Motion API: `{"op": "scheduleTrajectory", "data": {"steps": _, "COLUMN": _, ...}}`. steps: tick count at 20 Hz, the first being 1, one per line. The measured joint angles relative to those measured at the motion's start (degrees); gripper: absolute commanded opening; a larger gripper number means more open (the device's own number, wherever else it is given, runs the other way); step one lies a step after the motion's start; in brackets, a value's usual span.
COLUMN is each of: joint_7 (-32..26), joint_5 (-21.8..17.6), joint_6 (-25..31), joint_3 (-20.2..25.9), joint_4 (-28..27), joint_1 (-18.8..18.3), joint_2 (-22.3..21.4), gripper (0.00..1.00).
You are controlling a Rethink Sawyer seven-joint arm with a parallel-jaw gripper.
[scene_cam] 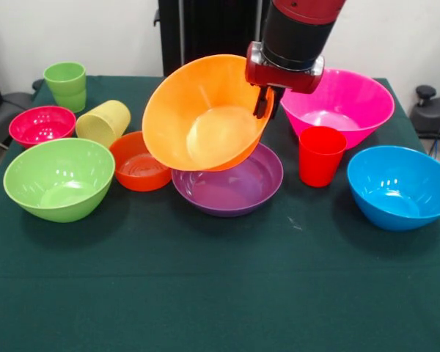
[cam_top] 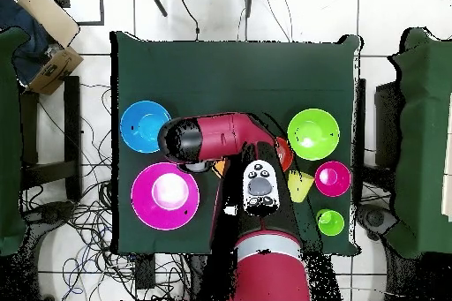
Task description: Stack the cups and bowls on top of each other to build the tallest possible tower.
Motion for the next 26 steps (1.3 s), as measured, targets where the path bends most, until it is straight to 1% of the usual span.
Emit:
{"op": "scheduleTrajectory", "data": {"steps": 16, "joint_7": 0.0, "joint_5": 0.1, "joint_6": 0.25, "joint_3": -0.35, "joint_4": -0.69, "joint_1": -0.29, "joint_2": 0.02, "gripper": 0.0}}
{"op": "scheduleTrajectory", "data": {"steps": 26, "joint_7": 0.0, "joint_5": 0.42, "joint_6": 0.25, "joint_3": -2.75, "joint_4": -1.02, "joint_1": -0.29, "joint_2": 0.01, "gripper": 0.0}}
